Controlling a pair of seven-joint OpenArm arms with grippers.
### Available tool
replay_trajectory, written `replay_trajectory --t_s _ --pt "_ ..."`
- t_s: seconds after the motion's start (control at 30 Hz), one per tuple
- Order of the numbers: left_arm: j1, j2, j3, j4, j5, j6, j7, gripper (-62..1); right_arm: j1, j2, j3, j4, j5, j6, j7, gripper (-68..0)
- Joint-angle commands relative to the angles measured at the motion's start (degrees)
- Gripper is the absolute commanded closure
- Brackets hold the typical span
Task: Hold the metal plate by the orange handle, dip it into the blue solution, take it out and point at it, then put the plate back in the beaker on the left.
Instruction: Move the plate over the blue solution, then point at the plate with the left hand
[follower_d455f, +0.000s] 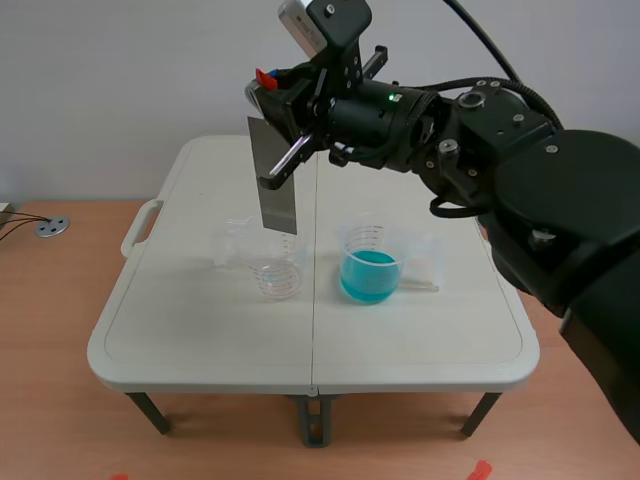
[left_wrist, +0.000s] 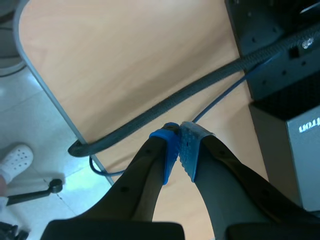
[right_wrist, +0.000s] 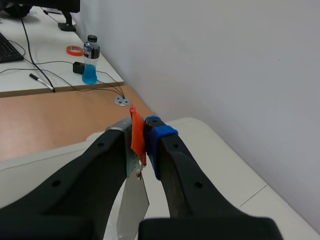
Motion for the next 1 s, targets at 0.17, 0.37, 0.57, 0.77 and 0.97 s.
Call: replay_trajectory --t_s 0.17,0.37,0.57,0.77,0.97 --pt "0.5 -0.9 -2.32 1.44 -3.02 -0.35 0.09 -1.7 -1.36 3.23 2.64 9.49 1.05 -0.11 -1.62 -1.1" --pt "0.52 -2.67 -4.85 3.06 -7.23 -0.35 -0.04 -1.7 -3.98 6.71 4.7 16.39 3.17 -0.11 -3.02 -1.1" --pt "1.2 -4.87 -8.68 6.54 -12.04 -0.39 0.15 -1.7 -5.73 11.67 7.08 20.9 9.2 -0.09 -3.91 -1.1" --pt "4.15 -7.23 -14.12 13.14 -17.09 -1.03 0.79 -1.7 -5.73 17.22 8.15 21.49 16.83 -0.07 -3.96 -1.1" --pt "8.17 -10.16 -20.98 22.45 -21.84 -2.12 1.22 -1.7 -5.73 21.73 8.31 21.46 21.94 -0.07 -3.96 -1.1"
